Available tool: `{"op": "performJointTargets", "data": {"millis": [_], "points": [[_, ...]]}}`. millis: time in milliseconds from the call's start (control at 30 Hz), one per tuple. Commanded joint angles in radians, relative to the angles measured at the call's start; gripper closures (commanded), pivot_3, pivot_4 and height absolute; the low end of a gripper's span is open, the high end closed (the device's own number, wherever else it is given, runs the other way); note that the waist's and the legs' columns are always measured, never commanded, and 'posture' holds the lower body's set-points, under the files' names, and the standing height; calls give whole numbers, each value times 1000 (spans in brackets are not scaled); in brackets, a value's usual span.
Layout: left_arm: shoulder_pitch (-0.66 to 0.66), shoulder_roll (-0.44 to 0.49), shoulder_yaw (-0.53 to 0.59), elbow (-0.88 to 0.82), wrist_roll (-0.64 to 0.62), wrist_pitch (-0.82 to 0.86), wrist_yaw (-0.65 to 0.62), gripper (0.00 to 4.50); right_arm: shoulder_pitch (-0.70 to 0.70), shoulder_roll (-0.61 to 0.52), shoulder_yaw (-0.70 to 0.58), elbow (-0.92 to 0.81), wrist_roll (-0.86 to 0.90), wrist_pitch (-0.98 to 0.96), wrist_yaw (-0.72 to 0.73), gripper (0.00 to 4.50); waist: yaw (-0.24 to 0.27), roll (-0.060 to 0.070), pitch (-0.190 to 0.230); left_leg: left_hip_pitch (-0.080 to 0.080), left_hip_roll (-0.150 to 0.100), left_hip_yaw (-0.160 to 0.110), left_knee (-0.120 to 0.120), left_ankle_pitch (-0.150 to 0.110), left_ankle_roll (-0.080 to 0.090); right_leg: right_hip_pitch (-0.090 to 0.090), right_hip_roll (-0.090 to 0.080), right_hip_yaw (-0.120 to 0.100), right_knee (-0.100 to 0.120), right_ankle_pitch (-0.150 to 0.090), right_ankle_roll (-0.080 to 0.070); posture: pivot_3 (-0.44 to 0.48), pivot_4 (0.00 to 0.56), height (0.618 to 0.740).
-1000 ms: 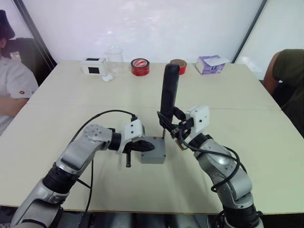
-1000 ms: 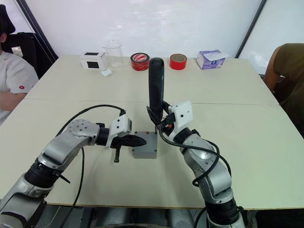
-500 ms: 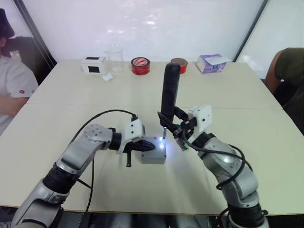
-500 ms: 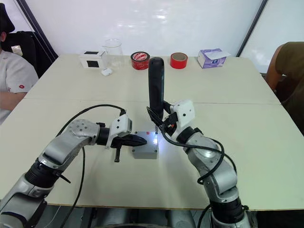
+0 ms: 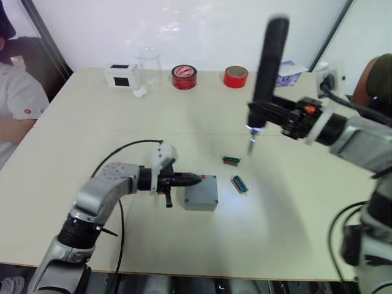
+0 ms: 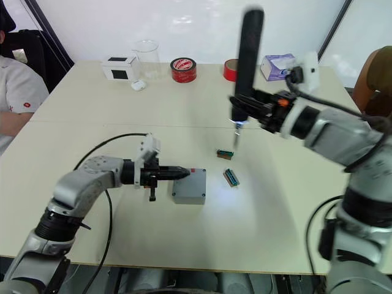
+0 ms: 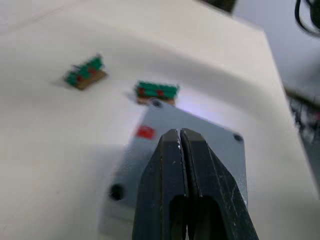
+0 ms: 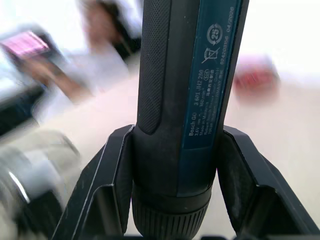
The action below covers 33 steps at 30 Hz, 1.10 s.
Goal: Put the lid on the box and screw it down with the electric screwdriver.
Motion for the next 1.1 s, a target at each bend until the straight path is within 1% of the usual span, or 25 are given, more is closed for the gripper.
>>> {"op": "performJointTargets", "data": {"millis": [33, 67, 133, 200, 267, 433, 500, 767, 833, 867, 900, 1000, 1100], "points": [[-18, 53, 57, -126, -119, 91, -18, 4500, -44, -131, 24, 111, 63, 192, 29, 2671, -4, 3, 2, -4, -1, 1, 0, 0, 0, -5, 0, 0, 0, 1, 1, 0, 150, 740], [-14, 69, 55, -150, -129, 102, -26, 4500, -25, -183, 69, 138, 76, 214, 34, 2671, -4, 5, 3, -8, -1, 3, 0, 0, 0, -10, 1, 2, 0, 2, 4, 0, 150, 740], [-6, 101, 41, -190, -139, 112, -38, 4500, 24, -266, 153, 187, 107, 223, 36, 2671, -1, 6, 4, -9, -1, 4, -2, 0, 1, -11, 2, 2, 0, 1, 5, 0, 150, 740], [1, 130, 24, -223, -143, 116, -46, 4500, 59, -318, 210, 247, 152, 223, 36, 2671, 0, 6, 4, -9, -1, 3, -2, -2, 4, -10, 4, 2, -2, 1, 6, 0, 150, 740], [5, 150, 6, -249, -139, 113, -50, 4500, 79, -348, 255, 301, 165, 223, 30, 2671, 0, 5, 4, -9, -2, 4, -1, -3, 5, -10, 3, 2, -4, 0, 7, 0, 150, 740], [13, 181, -41, -296, -112, 93, -47, 4500, 79, -376, 356, 399, 161, 223, 19, 2671, -1, 5, 5, -8, -3, 6, 3, -3, 5, -9, 4, 5, -2, 2, 9, 0, 150, 740], [14, 186, -49, -303, -109, 91, -41, 4500, 63, -368, 389, 430, 133, 223, 15, 2671, -1, 5, 5, -7, -4, 6, 4, -2, 4, -7, 5, 5, -2, 2, 9, 0, 150, 740], [18, 186, -40, -286, -111, 92, -17, 4500, 30, -316, 442, 467, 12, 223, 28, 2671, -2, 5, 5, -7, 0, 4, 13, -2, 5, -6, 13, 6, 3, 2, 9, 0, 150, 740], [25, 185, -36, -285, -114, 92, -9, 4500, 30, -304, 445, 461, -24, 223, 35, 1672, -1, 5, 5, -7, 1, 4, 14, -2, 5, -6, 14, 6, 4, 2, 9, 0, 150, 740], [28, 184, -34, -284, -116, 94, -5, 4500, 30, -300, 445, 456, -38, 223, 41, 1504, -2, 5, 5, -7, 1, 3, 15, -2, 5, -5, 14, 6, 4, 2, 9, 0, 150, 740], [32, 184, -35, -285, -114, 93, -1, 4500, 31, -293, 444, 452, -59, 223, 41, 1021, -2, 4, 5, -6, 1, 3, 15, -2, 5, -4, 14, 6, 4, 2, 9, 0, 150, 740], [42, 194, -36, -281, -108, 86, 0, 4500, 29, -281, 440, 442, -107, 223, 55, 89, -1, 3, 4, -4, 1, 3, 16, -2, 5, -1, 13, 6, 3, 3, 9, 0, 150, 740], [38, 205, -30, -257, -103, 76, -11, 4500, 23, -277, 431, 410, -146, 223, 89, 36, 1, 2, 4, -4, 0, 3, 17, -2, 5, 0, 13, 6, 2, 3, 9, 0, 150, 740]]}}
